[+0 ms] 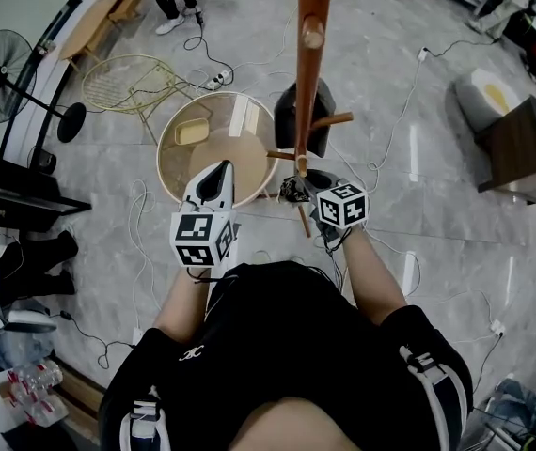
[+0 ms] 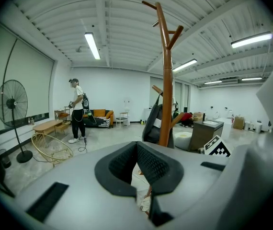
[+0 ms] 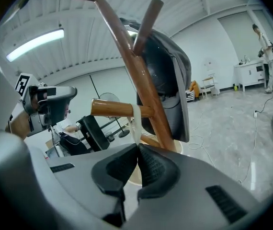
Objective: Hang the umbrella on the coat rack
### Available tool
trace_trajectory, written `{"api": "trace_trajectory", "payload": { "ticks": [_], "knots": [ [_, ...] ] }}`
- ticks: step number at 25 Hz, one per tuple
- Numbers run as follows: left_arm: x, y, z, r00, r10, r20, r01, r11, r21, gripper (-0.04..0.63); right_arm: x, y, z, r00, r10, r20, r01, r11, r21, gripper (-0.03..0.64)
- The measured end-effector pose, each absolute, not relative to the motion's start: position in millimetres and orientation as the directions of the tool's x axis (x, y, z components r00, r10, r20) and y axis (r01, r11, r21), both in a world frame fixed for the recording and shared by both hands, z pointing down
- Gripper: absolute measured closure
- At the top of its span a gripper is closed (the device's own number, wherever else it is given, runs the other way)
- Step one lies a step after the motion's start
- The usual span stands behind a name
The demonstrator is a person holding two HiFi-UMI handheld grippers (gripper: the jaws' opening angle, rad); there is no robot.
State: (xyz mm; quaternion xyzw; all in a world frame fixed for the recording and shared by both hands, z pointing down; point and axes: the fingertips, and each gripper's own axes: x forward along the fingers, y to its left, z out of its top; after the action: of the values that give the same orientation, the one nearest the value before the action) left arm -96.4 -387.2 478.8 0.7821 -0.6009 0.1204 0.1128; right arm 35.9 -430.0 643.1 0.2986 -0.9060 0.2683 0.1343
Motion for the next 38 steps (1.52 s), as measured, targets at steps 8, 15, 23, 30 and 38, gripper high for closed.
{"api": "trace_trajectory", "payload": {
  "ticks": [8,15,23,30,38],
  "knots": [
    [-105,-398,474,0.256,-0.913,0.317,-0.965,-0.262,0.026,0.580,42,-452,653,-0.739,-0.523,0.424,-0.672,0.613,-0.415,0.595],
    [-98,-401,474,0.299,-0.905,0.304,-0.952,-0.304,0.033,0.580,45,-451,656,-0.666,-0.589,0.458,-0.741,0.590,-0.320,0.571],
    [-91,-415,475,0.380,-0.879,0.286,-0.924,-0.377,0.068,0.580,83,-451,608,-0.546,-0.746,0.382,-0.838,0.493,-0.234,0.557],
    [-58,-404,462,0.458,-0.854,0.245,-0.888,-0.451,0.088,0.580,125,-420,510,-0.407,-0.895,0.184,-0.914,0.399,-0.081,0.601],
    [-39,-388,468,0.520,-0.821,0.237,-0.853,-0.512,0.099,0.580,136,-384,455,-0.303,-0.951,0.059,-0.952,0.299,-0.071,0.604]
  ]
}}
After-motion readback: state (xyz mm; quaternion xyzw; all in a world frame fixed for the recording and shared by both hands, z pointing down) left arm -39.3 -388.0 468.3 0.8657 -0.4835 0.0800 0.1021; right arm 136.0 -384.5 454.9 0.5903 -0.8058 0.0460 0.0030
